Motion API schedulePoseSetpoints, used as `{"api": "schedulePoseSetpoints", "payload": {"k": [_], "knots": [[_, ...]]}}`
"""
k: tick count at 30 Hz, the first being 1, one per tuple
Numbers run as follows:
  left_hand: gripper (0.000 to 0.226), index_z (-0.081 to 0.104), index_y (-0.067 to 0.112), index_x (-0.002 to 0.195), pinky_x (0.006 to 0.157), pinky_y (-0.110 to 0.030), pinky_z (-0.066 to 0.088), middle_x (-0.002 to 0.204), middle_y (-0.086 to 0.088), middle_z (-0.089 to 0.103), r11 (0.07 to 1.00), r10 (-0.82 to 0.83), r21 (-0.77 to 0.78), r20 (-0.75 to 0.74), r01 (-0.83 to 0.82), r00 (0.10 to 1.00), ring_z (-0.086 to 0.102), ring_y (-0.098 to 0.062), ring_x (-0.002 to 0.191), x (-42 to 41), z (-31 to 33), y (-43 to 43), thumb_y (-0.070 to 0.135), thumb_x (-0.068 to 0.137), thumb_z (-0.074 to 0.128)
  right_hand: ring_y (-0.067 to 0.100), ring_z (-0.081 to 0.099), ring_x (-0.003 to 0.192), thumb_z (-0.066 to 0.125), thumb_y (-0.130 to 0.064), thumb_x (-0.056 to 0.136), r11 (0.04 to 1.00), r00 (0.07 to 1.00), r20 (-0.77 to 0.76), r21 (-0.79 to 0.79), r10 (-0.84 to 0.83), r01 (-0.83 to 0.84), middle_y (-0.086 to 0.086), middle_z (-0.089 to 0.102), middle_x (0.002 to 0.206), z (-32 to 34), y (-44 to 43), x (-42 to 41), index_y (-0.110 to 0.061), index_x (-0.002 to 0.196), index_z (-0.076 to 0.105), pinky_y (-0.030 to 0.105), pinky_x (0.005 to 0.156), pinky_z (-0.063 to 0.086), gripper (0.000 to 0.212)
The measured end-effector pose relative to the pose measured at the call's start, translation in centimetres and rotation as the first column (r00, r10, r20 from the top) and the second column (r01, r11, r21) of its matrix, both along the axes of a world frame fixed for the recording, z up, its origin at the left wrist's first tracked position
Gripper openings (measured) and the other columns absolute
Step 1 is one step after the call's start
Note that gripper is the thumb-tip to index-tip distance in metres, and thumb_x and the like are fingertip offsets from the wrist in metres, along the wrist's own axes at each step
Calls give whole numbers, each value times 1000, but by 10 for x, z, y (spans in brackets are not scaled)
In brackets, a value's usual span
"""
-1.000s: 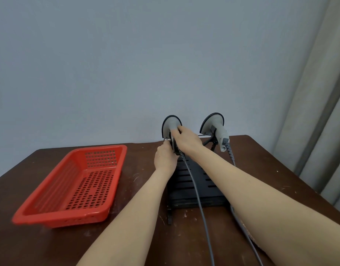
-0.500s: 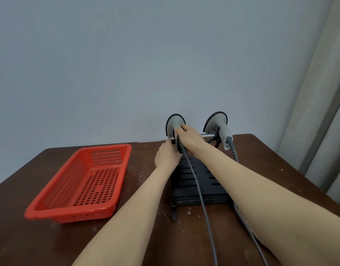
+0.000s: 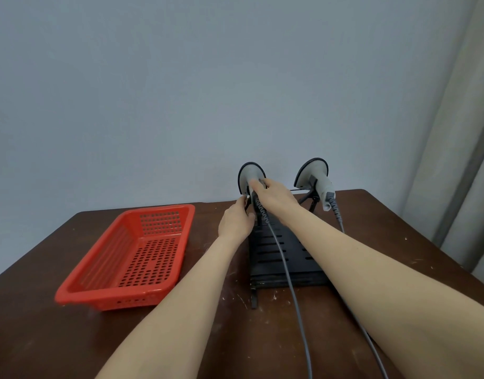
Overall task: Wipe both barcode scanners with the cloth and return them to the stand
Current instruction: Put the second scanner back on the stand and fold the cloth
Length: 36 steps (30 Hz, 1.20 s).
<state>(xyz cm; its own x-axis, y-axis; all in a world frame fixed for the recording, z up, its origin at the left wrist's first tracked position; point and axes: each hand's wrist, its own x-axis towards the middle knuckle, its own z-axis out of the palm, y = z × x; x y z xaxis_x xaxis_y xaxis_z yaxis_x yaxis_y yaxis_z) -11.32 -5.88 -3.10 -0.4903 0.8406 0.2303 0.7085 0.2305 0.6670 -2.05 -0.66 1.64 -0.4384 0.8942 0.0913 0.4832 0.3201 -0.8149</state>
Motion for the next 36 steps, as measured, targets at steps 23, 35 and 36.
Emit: {"api": "schedulePoseSetpoints", "payload": {"k": [23, 35, 36], "knots": [[49, 37, 11, 140, 95, -42, 43, 137, -12, 50, 986, 165, 7, -83, -164, 983, 48, -30, 124, 4, 43, -17, 1, 91, 38, 23, 41, 84, 33, -44, 95, 999, 999, 11, 0, -48, 48, 3, 43, 83, 15, -9, 16, -22, 65, 25, 32, 62, 30, 38], [44, 41, 13, 139, 91, -40, 42, 139, -9, 45, 974, 190, 172, -271, -147, 943, 47, -26, 123, 22, 76, -41, 28, 98, 42, 28, 46, 128, 44, -32, 97, 998, 996, -69, 39, -55, 57, 10, 46, 144, 38, -26, 57, -10, 143, 39, 34, 94, 40, 51], [45, 42, 12, 139, 91, -40, 43, 140, -9, 45, 975, 184, 173, -279, -139, 943, 48, -26, 123, 25, 79, -43, 28, 97, 44, 27, 48, 127, 46, -30, 97, 995, 995, -70, 64, -71, 75, 9, 47, 143, 39, -28, 61, -10, 144, 38, 32, 91, 40, 52]]}}
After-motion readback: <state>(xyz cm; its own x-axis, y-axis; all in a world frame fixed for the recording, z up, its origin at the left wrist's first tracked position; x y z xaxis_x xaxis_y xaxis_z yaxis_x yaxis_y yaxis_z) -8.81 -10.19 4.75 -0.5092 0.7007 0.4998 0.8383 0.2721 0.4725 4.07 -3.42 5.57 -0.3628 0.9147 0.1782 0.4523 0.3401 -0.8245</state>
